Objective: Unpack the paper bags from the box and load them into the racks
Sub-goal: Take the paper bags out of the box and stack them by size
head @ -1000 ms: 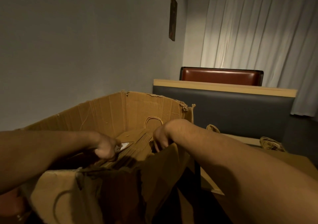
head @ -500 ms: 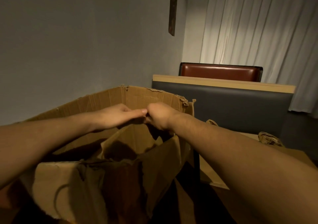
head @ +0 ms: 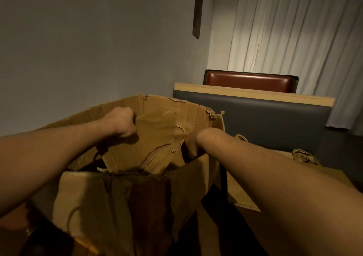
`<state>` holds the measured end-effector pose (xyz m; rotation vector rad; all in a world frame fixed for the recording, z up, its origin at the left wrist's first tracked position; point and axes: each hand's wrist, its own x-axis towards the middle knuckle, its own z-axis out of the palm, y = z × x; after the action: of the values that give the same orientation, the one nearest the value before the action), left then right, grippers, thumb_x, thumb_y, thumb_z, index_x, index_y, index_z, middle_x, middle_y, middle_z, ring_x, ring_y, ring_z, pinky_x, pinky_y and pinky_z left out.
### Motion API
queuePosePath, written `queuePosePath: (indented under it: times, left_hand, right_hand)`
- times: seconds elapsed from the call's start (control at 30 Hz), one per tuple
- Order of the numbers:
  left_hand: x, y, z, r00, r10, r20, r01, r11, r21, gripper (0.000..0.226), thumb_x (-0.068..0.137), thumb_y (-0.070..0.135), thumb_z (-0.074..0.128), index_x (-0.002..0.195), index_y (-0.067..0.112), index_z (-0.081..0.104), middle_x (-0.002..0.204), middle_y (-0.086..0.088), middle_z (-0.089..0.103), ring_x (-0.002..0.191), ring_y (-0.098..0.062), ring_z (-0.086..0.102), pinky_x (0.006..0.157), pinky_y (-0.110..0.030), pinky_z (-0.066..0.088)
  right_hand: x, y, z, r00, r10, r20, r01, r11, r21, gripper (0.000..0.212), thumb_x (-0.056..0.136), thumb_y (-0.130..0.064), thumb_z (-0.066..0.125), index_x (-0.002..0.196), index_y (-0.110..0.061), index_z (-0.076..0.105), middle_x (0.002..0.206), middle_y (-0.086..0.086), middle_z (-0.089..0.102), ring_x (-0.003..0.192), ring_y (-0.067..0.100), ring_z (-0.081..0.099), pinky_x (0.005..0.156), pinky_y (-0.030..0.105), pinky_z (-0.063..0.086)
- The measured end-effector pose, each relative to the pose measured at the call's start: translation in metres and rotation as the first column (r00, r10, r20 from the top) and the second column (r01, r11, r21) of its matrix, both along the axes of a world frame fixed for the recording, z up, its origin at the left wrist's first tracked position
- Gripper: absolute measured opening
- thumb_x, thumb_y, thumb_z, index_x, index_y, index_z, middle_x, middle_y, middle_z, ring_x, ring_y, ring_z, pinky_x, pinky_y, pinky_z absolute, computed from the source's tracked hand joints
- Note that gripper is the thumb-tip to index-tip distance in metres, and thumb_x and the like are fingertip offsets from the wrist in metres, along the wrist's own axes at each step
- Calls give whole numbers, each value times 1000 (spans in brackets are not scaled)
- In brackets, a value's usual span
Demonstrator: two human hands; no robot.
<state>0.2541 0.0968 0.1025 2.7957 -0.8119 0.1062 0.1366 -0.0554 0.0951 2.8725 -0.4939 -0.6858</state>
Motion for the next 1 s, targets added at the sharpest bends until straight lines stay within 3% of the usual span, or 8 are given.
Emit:
queuePosePath:
  times: [0.1,0.2,0.27,0.4,0.53,0.67,0.87,1.0]
  left_hand:
    - [0,3,-2,999,-26,-30,26,999,25,11,94,13,60,103,12,54,90,-3,58,78,-17,58,60,-24,47]
    - [-3,4,-6,992,-116,-58,120,991,54,41,92,10,59,132,11,48,111,-7,59,101,-25,59,77,-31,50]
    - [-5,4,-8,985,-160,-69,164,985,49,46,92,11,59,135,14,44,117,-8,58,104,-26,57,78,-30,48]
    - [-5,3,-10,969,-221,-113,225,974,25,14,96,27,59,103,14,59,94,-3,65,79,-17,58,64,-29,45]
    - [-5,1,-8,946,-181,-270,181,983,-23,27,95,30,63,73,14,63,65,-1,58,58,-14,53,54,-24,41]
    - [-3,-3,-5,959,-150,-238,152,988,-14,20,94,19,66,75,11,67,66,-3,62,57,-14,55,53,-24,43]
    - [-9,0,3,896,-320,-308,207,915,-347,11,88,15,69,92,7,76,89,-15,76,76,-23,69,72,-33,54]
    - [-23,9,25,783,-495,-376,106,702,-705,19,96,26,63,103,12,74,96,-10,77,85,-25,74,79,-37,59]
  right_hand:
    - [2,2,-5,993,109,-32,-106,989,99,57,97,-6,57,150,-12,38,151,12,41,137,30,41,101,35,39]
    - [1,9,-2,969,239,63,-247,942,227,67,92,4,59,150,-22,40,154,7,38,140,28,38,103,35,41]
    - [3,10,1,963,228,146,-261,926,273,56,91,6,59,141,-18,52,139,3,52,126,20,51,81,21,48]
    - [4,14,-2,972,224,71,-234,947,221,27,93,5,56,117,-3,66,83,-8,54,72,1,49,74,26,40]
    - [3,9,-2,940,189,283,-249,948,196,5,94,-12,63,98,-13,64,88,-2,60,81,11,57,71,27,45]
    - [3,7,0,781,193,594,-293,953,76,12,95,-28,63,88,-24,54,86,-6,56,86,15,55,72,30,41]
    - [2,3,6,619,259,741,-261,958,-117,27,94,-36,62,119,-26,57,117,-4,59,103,14,55,85,31,48]
    - [-3,4,17,418,122,900,-278,961,-2,51,90,-34,69,135,-29,47,141,1,37,123,23,49,102,44,50]
